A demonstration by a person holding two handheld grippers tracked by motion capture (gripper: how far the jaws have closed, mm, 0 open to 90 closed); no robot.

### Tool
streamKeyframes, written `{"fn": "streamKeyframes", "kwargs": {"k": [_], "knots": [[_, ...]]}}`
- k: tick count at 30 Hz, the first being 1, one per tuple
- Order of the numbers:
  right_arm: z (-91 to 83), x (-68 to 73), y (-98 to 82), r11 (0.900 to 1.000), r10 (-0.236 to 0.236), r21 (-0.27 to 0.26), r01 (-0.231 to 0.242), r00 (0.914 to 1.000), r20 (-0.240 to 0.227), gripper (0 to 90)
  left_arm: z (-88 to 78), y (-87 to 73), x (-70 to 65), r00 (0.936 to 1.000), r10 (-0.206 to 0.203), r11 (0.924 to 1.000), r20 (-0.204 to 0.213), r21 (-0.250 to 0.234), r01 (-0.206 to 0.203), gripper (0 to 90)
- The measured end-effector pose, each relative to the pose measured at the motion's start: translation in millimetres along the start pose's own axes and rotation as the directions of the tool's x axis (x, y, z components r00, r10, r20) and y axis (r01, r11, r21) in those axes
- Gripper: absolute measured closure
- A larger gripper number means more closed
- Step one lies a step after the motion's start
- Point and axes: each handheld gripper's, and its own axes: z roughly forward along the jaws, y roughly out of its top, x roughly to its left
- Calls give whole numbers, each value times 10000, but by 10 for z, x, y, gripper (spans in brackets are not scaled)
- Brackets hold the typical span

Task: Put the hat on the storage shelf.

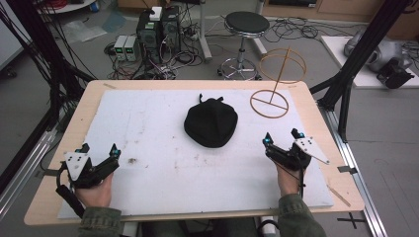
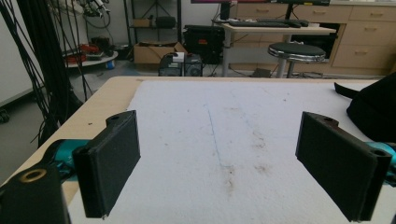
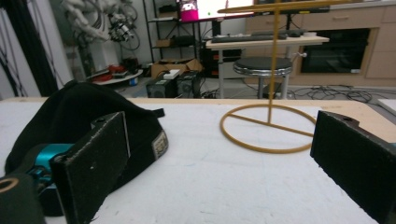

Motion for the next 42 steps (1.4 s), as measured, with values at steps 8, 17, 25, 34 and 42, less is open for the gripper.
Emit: {"fn": "streamKeyframes", "kwargs": {"k": [8,17,25,34,42], "knots": [[130,142,92,9978,-141,636,195,9962,-855,35,-20,-4,18,9998,-190,9998,1,16,190,140],[302,343,183,9915,-171,1254,360,9887,-1487,35,-25,-5,27,9988,-483,9988,-13,-23,483,140],[544,595,296,9799,-233,1900,608,9808,-1938,35,-18,0,12,9984,-566,9984,67,-46,567,139],[813,854,370,9488,-595,2869,1325,9666,-2494,36,3,7,-21,9991,-396,9992,180,-60,397,139],[1023,1021,304,9271,-296,3565,1162,9704,-2395,37,19,2,10,9988,-475,9989,129,-44,476,139]]}}
